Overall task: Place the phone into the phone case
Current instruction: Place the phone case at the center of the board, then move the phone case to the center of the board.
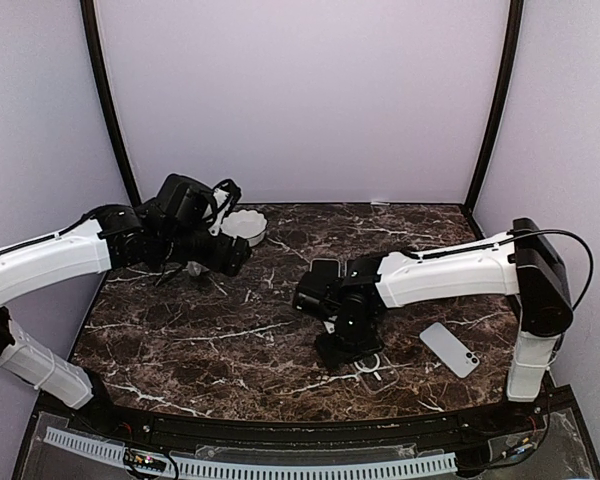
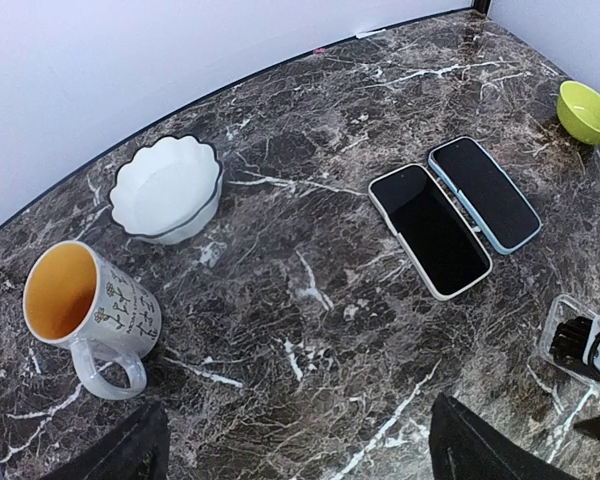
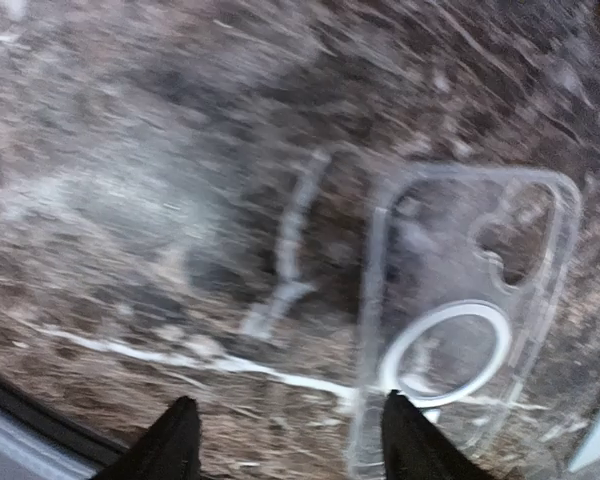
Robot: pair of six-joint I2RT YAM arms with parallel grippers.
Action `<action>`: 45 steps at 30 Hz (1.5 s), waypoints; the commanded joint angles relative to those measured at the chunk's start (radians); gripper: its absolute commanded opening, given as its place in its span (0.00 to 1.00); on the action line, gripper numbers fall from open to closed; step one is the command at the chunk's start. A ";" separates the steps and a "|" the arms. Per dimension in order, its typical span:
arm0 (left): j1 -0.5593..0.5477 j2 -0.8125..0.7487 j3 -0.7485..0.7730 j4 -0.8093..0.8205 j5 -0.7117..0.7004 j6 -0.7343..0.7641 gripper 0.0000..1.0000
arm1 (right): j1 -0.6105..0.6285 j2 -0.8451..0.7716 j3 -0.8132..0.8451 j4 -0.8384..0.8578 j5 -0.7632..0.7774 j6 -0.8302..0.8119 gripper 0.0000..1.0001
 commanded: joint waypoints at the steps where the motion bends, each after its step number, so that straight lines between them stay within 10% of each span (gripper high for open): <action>1: 0.018 -0.074 -0.053 0.066 -0.028 0.049 0.93 | -0.007 -0.048 0.097 0.170 -0.143 0.024 0.70; 17: 0.063 0.000 -0.053 0.047 0.092 0.023 0.93 | -0.238 -0.149 -0.231 0.154 -0.097 -0.142 0.68; 24: 0.064 -0.005 -0.064 0.052 0.077 0.034 0.93 | -0.268 -0.095 -0.256 0.188 -0.071 -0.138 0.28; 35: 0.064 -0.051 -0.090 0.073 0.077 0.042 0.92 | -0.246 -0.106 -0.238 0.164 -0.022 -0.052 0.00; 45: 0.064 -0.078 -0.095 0.078 0.082 0.046 0.92 | -0.136 -0.113 -0.171 0.161 0.082 0.172 0.00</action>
